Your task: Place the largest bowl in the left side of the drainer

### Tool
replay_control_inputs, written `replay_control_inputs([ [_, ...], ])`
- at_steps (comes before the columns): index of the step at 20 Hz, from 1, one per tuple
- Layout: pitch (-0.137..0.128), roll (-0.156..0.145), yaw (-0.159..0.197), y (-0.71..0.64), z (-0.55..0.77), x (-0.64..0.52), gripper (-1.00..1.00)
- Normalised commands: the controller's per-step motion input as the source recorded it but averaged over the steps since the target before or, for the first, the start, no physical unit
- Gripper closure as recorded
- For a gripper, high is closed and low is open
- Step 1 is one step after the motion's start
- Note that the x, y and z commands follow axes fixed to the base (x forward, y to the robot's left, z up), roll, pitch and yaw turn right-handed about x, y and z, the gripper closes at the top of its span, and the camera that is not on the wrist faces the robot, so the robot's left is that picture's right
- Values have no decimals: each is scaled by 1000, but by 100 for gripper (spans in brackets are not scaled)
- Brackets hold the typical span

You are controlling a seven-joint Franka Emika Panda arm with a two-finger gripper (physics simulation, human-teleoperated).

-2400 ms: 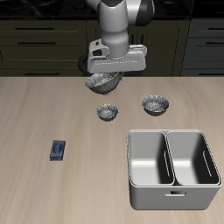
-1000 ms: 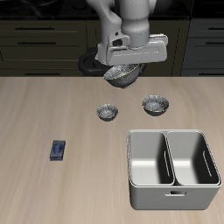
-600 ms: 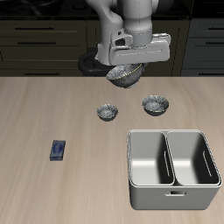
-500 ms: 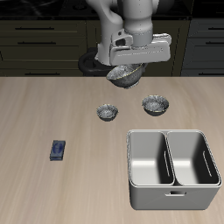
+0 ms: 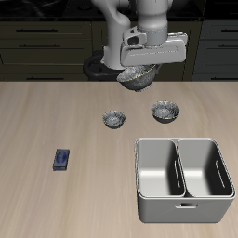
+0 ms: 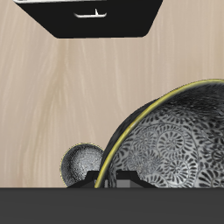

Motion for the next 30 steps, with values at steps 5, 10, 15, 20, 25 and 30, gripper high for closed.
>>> replay_control_inputs([
  [5,-10,-26,-3,40,114,116,100],
  [10,-3,-39,-5,0,71,239,100],
  [15,-18,-36,-26,-9,124,244,100],
  [20,-13,-14,3,91,133,228,100],
  [25,15,12,7,182,95,206,100],
  [30,5,4,2,205,172,256,100],
])
